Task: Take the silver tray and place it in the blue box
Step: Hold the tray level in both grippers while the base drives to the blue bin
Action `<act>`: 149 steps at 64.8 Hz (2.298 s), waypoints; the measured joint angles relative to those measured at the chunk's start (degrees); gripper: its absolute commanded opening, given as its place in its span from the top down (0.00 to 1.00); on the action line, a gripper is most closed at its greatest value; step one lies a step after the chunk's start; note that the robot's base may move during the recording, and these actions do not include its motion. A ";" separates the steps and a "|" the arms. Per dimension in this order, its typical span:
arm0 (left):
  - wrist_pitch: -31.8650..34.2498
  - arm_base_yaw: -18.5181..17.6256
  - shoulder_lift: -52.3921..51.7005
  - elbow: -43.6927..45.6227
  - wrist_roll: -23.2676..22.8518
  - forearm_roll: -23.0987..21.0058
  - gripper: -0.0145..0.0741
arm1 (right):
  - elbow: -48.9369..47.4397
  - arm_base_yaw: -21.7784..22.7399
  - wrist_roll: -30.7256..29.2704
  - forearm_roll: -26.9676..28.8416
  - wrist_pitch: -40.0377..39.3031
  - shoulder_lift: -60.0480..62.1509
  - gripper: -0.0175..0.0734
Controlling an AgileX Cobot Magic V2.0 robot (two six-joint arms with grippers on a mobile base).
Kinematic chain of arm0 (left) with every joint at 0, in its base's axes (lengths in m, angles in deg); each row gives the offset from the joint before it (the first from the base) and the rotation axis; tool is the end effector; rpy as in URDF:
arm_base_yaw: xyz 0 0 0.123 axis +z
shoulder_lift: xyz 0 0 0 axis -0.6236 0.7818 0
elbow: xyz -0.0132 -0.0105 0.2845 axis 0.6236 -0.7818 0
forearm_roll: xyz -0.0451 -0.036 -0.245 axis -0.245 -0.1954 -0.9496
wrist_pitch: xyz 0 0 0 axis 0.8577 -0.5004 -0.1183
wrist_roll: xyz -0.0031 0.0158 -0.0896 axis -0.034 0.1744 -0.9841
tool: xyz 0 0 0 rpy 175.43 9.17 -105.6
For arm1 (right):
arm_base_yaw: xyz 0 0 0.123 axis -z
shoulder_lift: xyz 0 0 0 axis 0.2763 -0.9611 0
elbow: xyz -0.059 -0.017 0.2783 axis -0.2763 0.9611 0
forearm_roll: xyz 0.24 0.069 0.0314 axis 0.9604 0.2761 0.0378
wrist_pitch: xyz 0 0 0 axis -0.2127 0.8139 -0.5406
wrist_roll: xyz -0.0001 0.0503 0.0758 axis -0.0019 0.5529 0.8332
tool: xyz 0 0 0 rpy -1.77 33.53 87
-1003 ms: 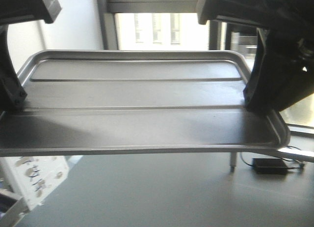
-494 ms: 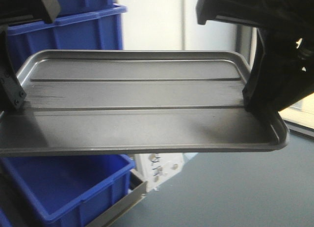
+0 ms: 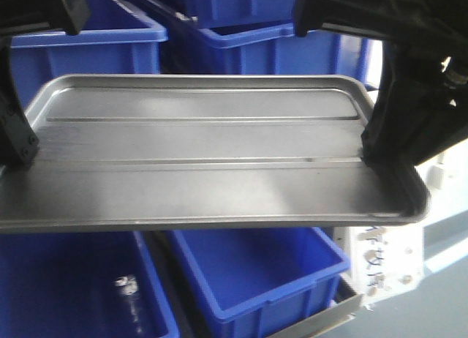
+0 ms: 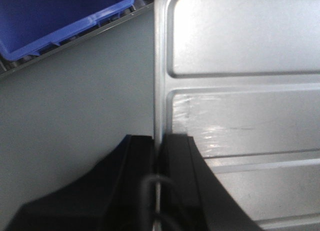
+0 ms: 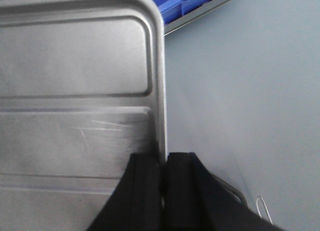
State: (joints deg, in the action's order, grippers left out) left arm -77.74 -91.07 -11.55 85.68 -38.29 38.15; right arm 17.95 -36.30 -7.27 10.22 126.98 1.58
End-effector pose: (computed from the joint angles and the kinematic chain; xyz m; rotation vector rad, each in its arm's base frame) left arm 0.1480 -0.1600 0.2928 0.1253 2.6503 -0.2780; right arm 0.1571 0.1614 0.2841 0.1003 2.5749 0.3302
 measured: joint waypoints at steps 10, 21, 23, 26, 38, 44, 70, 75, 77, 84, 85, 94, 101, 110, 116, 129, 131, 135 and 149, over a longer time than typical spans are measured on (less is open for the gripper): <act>0.00 0.00 0.00 0.00 0.00 0.00 0.85 | 0.00 0.00 0.00 0.00 0.00 0.00 0.74; 0.00 0.00 0.00 0.00 0.00 0.00 0.85 | 0.00 0.00 0.00 0.00 0.00 0.00 0.74; 0.00 0.00 0.00 0.00 0.00 0.00 0.85 | 0.00 0.00 0.00 0.00 0.00 0.00 0.74; 0.00 0.00 0.00 0.00 0.00 0.00 0.85 | 0.00 0.00 0.00 0.00 0.00 0.00 0.74; -0.10 0.00 0.00 0.00 0.00 0.00 0.85 | 0.00 0.00 0.00 0.00 0.00 0.00 0.74; -0.10 0.00 0.00 0.00 0.00 0.00 0.85 | 0.00 0.00 0.00 0.00 0.00 0.00 0.74; -0.10 0.00 0.00 0.00 0.00 0.00 0.85 | 0.00 0.00 0.00 0.00 -0.11 0.00 0.74; -0.10 0.00 0.00 0.00 0.00 0.00 0.85 | 0.00 0.00 0.00 0.00 -0.11 0.00 0.74; -0.10 0.00 0.00 0.00 0.00 0.00 0.85 | 0.00 0.00 0.00 0.00 -0.11 0.00 0.74; -0.10 0.00 0.00 0.00 0.00 0.00 0.85 | 0.00 0.00 0.00 0.00 -0.11 0.00 0.74; -0.10 0.00 0.00 0.00 0.00 0.00 0.85 | 0.00 0.00 0.00 0.00 -0.11 0.00 0.74; -0.10 0.00 0.00 0.00 0.00 0.00 0.85 | 0.00 0.00 0.00 0.00 -0.11 0.00 0.74; -0.10 0.00 0.00 0.00 0.00 0.00 0.85 | 0.00 0.00 0.00 0.00 -0.11 0.00 0.74; -0.10 0.00 0.00 0.00 0.00 0.00 0.85 | 0.00 0.00 0.00 0.00 -0.11 0.00 0.74; -0.10 0.00 0.00 0.00 0.00 0.00 0.85 | 0.00 0.00 0.00 0.00 -0.11 0.00 0.74; -0.10 0.00 0.00 0.00 0.00 -0.02 0.85 | 0.00 0.00 0.00 0.00 -0.11 0.00 0.74; -0.10 0.00 0.00 0.00 0.00 -0.12 0.85 | 0.00 0.00 0.00 0.00 -0.11 0.00 0.74; -0.10 0.00 0.00 0.00 0.00 -0.12 0.85 | 0.00 0.00 0.00 0.00 -0.11 0.00 0.74; -0.10 0.00 0.00 0.00 0.00 -0.12 0.85 | 0.00 0.00 0.00 -0.29 -0.11 0.00 0.74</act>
State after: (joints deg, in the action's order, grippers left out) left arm -77.84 -91.07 -11.55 85.68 -38.29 38.03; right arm 17.95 -36.30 -7.27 9.93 126.87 1.58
